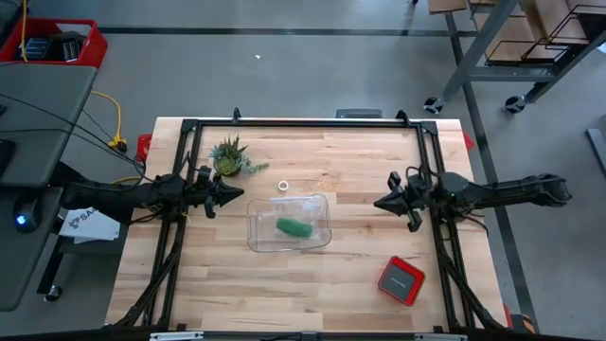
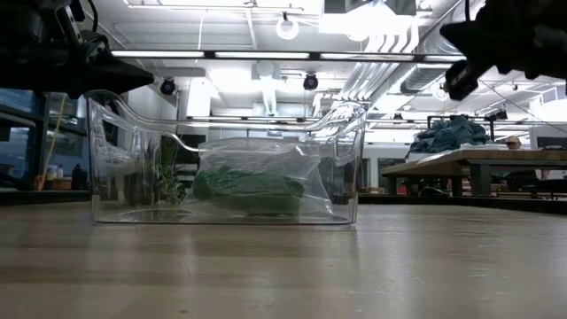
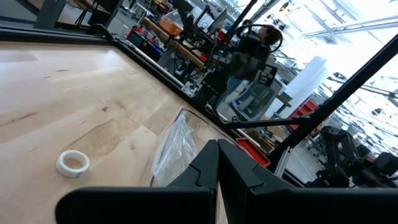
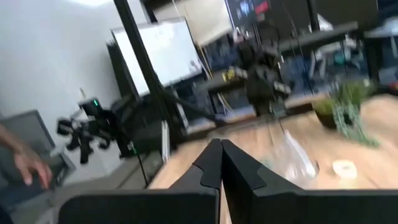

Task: Roll bandage
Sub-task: Return to Home Position

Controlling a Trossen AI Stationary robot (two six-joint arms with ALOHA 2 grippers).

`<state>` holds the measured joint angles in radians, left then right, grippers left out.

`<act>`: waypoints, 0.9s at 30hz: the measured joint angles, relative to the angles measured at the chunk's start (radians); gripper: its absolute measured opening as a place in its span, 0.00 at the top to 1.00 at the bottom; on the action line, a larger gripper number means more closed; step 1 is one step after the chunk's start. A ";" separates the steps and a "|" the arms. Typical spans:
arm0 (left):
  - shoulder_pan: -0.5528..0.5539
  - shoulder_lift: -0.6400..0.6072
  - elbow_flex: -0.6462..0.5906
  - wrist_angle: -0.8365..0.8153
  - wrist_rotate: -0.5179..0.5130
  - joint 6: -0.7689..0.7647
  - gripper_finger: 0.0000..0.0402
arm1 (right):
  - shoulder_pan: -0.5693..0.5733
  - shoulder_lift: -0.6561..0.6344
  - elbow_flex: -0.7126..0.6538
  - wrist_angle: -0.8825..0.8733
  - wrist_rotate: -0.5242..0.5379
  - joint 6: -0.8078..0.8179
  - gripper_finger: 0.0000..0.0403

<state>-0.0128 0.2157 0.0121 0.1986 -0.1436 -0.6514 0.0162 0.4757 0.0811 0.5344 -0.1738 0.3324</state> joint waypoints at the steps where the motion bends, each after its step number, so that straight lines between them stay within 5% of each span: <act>1: 0.000 0.000 0.000 0.000 0.000 0.000 1.00 | 0.000 0.000 0.000 -0.023 0.000 -0.002 1.00; 11: 0.000 0.000 0.000 0.000 0.000 0.000 1.00 | -0.001 0.000 0.000 -0.274 -0.042 -0.017 1.00; 18: 0.000 0.000 0.001 0.000 0.000 0.000 1.00 | -0.001 0.010 0.000 -0.594 0.271 -0.037 1.00; 27: 0.000 0.000 0.001 -0.001 0.000 0.000 1.00 | -0.001 0.015 0.001 -0.733 0.289 -0.019 1.00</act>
<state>-0.0128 0.2157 0.0128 0.1980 -0.1440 -0.6518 0.0151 0.4904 0.0821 -0.1982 0.1150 0.3134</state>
